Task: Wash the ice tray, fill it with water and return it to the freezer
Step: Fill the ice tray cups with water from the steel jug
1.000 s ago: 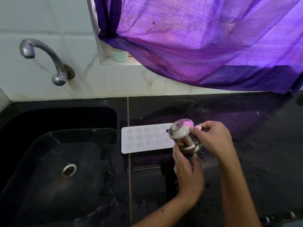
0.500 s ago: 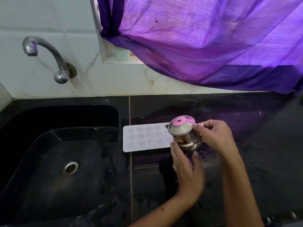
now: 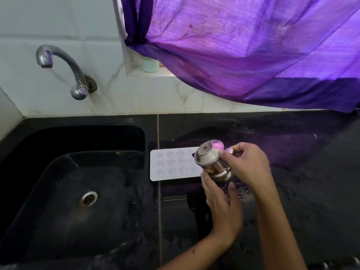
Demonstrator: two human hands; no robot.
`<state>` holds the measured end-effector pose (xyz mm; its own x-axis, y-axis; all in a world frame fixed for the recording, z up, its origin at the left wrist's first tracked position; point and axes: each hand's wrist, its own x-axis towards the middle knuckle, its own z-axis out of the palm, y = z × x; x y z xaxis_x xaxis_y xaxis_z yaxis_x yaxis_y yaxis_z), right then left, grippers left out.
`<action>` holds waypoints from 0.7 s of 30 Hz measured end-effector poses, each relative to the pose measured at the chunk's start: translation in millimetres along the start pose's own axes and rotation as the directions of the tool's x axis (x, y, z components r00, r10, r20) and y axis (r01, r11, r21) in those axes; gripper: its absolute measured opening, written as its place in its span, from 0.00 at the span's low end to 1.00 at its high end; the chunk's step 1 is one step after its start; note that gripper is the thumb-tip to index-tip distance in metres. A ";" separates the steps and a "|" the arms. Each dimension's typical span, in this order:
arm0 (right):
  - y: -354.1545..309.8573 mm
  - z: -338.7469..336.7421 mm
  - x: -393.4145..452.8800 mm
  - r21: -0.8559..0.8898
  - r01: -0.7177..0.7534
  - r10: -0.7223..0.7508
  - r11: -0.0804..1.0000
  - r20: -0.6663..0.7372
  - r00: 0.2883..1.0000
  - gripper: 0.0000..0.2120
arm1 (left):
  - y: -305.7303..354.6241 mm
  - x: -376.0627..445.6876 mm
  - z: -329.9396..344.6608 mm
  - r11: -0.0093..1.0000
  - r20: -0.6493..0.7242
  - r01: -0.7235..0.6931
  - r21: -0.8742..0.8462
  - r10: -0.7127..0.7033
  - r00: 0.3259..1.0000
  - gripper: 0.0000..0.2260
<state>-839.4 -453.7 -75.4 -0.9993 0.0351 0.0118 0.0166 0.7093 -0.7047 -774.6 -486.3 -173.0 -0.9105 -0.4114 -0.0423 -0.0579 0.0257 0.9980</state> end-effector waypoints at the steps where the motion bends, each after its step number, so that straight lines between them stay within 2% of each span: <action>1: -1.4 0.1 -1.2 -0.012 0.000 0.001 1.000 0.005 1.000 0.09 | 0.0 0.1 0.0 1.000 -0.001 0.001 -0.002 -0.001 1.000 0.36; 21: -5.7 2.2 -6.0 -0.089 0.029 -0.028 0.996 0.017 0.999 0.10 | 3.6 -3.2 -1.3 1.000 -0.001 0.013 0.018 -0.013 1.000 0.37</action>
<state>-833.5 -459.4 -73.0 -0.9998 0.0037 0.0195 -0.0096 0.7699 -0.6381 -771.4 -486.1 -169.2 -0.9092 -0.4127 -0.0548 -0.0766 0.0365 0.9964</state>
